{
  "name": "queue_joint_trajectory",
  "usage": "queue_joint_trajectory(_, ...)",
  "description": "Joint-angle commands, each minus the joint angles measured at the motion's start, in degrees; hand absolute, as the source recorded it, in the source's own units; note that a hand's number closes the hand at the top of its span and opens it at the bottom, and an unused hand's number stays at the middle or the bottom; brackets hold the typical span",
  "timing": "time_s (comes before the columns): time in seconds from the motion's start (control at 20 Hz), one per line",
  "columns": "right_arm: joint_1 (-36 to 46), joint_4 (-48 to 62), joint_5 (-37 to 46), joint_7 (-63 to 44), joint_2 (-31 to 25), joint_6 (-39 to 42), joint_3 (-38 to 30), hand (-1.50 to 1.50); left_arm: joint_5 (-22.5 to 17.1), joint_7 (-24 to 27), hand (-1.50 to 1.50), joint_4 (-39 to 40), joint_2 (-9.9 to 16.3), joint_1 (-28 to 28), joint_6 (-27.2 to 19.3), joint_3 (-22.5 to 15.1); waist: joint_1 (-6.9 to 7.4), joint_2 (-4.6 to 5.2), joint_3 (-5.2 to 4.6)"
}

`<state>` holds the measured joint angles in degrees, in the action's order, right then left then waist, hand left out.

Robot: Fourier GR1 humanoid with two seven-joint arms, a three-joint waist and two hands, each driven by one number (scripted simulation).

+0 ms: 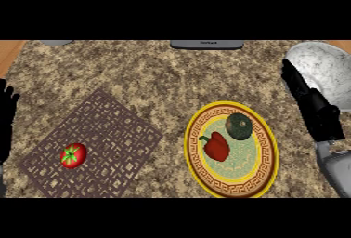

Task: Pick the bell pepper from the plate and place it in the bowl

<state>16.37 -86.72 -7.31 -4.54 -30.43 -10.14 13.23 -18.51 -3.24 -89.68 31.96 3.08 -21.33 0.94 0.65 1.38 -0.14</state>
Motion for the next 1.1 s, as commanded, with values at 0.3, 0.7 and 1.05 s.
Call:
queue_joint_trajectory(0.3,15.8,-7.1,14.5,9.8,-14.4,16.7,7.5,1.5,2.4,0.4,0.0,0.6,-0.5,2.0,4.1,-5.7,-0.99,-2.63,-1.63)
queue_joint_trajectory(0.7,-14.8,-14.6,17.3,26.9,-12.0,8.2,7.2,-1.5,5.0,0.1,0.0,1.5,-3.9,2.7,4.3,-7.1,-1.88,-1.57,0.16)
queue_joint_trajectory(1.05,-13.4,-17.4,17.7,20.3,-11.0,15.3,-2.2,-1.5,7.5,-2.4,0.0,1.4,-6.5,4.1,7.5,-4.9,-0.76,-1.43,0.13)
